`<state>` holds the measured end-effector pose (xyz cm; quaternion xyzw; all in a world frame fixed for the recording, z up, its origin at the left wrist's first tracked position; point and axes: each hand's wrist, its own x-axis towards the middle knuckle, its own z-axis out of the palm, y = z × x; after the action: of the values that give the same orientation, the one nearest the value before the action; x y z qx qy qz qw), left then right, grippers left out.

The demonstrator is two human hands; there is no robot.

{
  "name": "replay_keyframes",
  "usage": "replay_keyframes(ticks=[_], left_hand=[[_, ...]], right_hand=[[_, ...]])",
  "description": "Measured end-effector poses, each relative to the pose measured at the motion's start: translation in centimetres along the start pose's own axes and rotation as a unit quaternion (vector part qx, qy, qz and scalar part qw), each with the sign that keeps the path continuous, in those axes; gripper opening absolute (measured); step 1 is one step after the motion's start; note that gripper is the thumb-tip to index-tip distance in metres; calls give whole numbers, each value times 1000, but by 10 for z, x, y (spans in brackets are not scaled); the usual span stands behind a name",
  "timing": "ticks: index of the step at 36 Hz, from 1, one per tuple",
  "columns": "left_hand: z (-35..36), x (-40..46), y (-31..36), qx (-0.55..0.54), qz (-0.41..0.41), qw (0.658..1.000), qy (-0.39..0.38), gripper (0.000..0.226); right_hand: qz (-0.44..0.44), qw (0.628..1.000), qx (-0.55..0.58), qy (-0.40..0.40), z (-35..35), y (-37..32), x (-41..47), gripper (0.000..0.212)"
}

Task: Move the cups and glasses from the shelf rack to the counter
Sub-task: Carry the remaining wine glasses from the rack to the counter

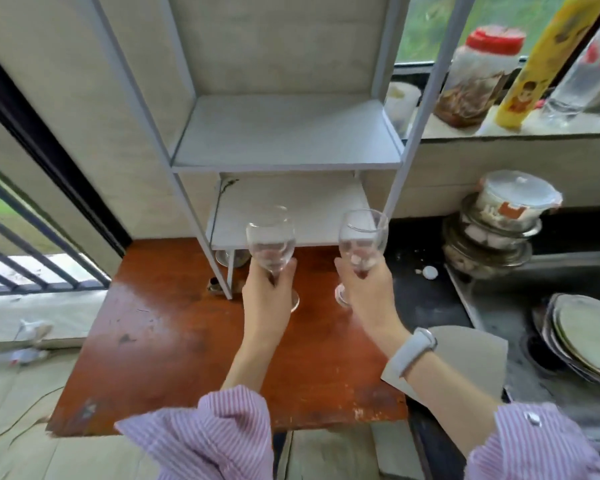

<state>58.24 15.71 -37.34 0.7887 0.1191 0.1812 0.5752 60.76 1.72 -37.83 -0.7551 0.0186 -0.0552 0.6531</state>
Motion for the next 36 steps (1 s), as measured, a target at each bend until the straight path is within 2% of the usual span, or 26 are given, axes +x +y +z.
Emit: replay_keyframes(ticks=[2,5,9,14,19,23,29,36], left_hand=[[6,-13,8,0,6,1000,-24,13],[25,-27,31,-6,31,997,-69,9],[62,-46,71,-18,85,988,-126,12],[122,-82,127,-29,137,974,-180,13],[198,-151,189,-54,173,950,-254,16],[262,-233,234,-69,235,918,-313,11],[360,-364,296,-85,252,867,-421,16],[453,-504,365,-122,306,776,-537,11]], right_hand=[[-2,1000,-28,10,-19,-3,-11,16],[6,1000,-3,14,-51,-15,-21,17],[-45,995,-44,75,-108,-32,-29,20],[-70,980,-86,164,-208,-55,-53,20],[-58,969,-105,216,-330,-65,-107,15],[-42,948,-108,295,-432,-62,-163,20],[-9,911,-118,394,-578,-54,-259,20],[2,847,-142,512,-716,-49,-375,17]])
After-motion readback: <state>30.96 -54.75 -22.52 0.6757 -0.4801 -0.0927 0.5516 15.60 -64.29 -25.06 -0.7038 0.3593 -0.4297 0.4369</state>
